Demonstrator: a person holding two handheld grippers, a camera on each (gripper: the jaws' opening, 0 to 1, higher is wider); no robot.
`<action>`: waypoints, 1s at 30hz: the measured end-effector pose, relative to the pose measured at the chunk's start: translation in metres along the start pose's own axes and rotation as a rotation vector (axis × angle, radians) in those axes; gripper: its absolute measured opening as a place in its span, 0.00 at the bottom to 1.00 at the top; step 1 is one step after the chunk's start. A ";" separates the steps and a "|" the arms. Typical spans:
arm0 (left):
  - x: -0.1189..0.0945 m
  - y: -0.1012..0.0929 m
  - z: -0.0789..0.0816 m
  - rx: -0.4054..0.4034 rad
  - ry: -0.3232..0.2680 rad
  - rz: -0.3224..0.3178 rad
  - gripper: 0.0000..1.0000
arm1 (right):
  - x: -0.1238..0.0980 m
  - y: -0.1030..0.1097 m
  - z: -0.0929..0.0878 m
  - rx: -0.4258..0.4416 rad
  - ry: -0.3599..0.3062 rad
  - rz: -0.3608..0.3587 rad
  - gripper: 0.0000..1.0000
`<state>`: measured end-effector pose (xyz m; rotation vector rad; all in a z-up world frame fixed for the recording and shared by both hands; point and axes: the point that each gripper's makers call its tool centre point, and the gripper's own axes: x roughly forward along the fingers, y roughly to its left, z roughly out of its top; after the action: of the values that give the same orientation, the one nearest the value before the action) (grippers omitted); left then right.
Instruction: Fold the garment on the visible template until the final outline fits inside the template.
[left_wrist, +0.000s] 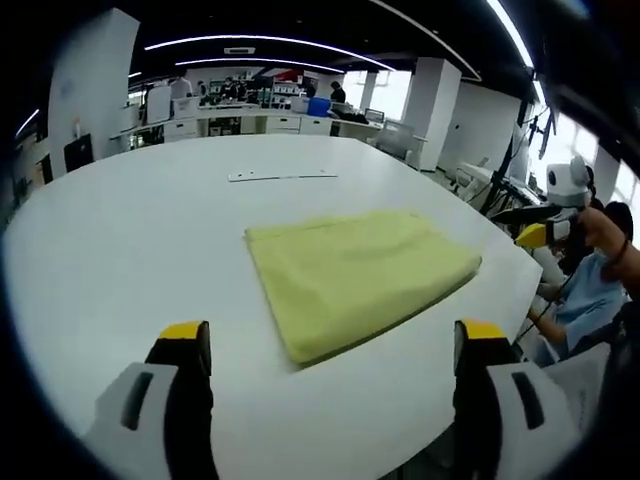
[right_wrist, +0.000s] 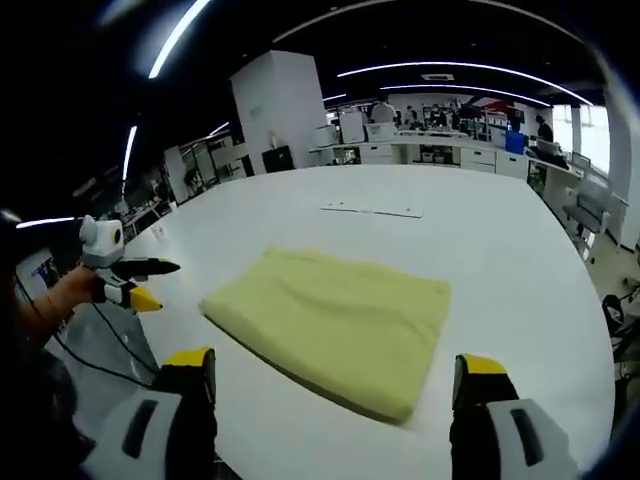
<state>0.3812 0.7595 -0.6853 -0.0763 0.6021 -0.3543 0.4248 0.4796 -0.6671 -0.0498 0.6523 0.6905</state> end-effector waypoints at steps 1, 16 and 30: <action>-0.001 0.001 0.000 -0.003 0.001 0.005 0.99 | 0.000 0.000 0.000 -0.003 -0.001 -0.001 1.00; -0.015 0.002 -0.008 -0.006 0.017 0.039 0.99 | -0.016 0.001 0.005 -0.022 -0.025 -0.017 1.00; -0.019 0.002 -0.006 -0.017 0.000 0.032 0.98 | -0.023 0.005 0.009 -0.009 -0.045 -0.021 0.99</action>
<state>0.3638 0.7683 -0.6801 -0.0831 0.6053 -0.3182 0.4131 0.4729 -0.6461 -0.0490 0.6045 0.6724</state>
